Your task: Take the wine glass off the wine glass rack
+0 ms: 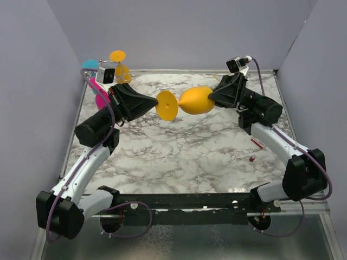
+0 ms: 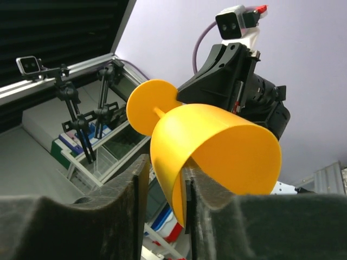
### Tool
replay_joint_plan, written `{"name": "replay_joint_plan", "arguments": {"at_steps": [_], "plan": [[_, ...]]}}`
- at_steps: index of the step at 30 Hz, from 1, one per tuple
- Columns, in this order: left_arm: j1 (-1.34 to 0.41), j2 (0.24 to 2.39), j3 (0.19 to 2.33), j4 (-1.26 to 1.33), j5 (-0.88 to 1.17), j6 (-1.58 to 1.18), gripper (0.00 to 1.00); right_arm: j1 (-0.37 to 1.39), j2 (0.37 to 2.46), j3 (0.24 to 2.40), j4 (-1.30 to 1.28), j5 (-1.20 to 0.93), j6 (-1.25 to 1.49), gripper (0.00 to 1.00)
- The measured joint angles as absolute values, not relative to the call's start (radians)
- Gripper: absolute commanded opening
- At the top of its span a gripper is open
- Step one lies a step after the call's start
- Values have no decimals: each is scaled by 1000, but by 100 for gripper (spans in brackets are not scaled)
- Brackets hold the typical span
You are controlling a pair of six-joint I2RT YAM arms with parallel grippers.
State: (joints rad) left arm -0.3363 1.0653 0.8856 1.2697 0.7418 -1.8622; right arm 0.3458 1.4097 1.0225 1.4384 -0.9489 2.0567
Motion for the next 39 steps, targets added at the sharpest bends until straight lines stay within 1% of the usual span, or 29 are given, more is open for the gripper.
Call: {"name": "replay_joint_plan", "arguments": {"at_steps": [2,3,4,5,6,8,10,11,14,19,24,27,29,31,33,35,37,39], "plan": [[-336,1065,886,1282,740,-1865,0,347,1421,1023,1439,-935,2069,10],[-336,1065,885,1285,740,-1865,0,347,1427,1022,1439,-929,2074,5],[-336,1065,884,1287,739,-1864,0,348,1431,1021,1439,-923,2084,2],[-336,1065,879,1290,736,-1863,4,350,1435,1021,1441,-913,2096,1],[-335,1065,871,1291,730,-1860,12,350,1436,1021,1442,-904,2103,1],[-333,1065,847,1291,713,-1845,45,350,1436,1021,1443,-889,2117,1],[-333,1064,831,1285,707,-1820,74,350,1437,1019,1443,-884,2118,1],[-336,1063,809,1264,707,-1800,83,350,1438,1015,1443,-884,2117,1],[-336,1044,786,1195,710,-1742,99,353,1444,998,1442,-885,2110,1],[-306,998,774,1094,743,-1637,100,342,1449,978,1442,-905,2107,1],[-155,932,706,934,805,-1550,100,294,1444,945,1443,-958,2075,1],[-98,905,697,778,829,-1465,100,247,1421,886,1425,-1011,1981,1],[-95,894,702,650,838,-1381,100,223,1386,859,1348,-1051,1864,1],[-95,892,737,466,830,-1275,100,207,1331,862,1171,-1071,1685,1],[-98,896,815,237,777,-1136,100,204,1266,913,878,-1063,1439,1],[-101,902,935,-18,668,-966,100,204,1222,1017,569,-1001,1174,1],[-106,896,1028,-177,561,-826,100,205,1201,1121,326,-912,949,1],[-116,882,1078,-273,479,-727,100,204,1207,1221,123,-831,764,1]]}}
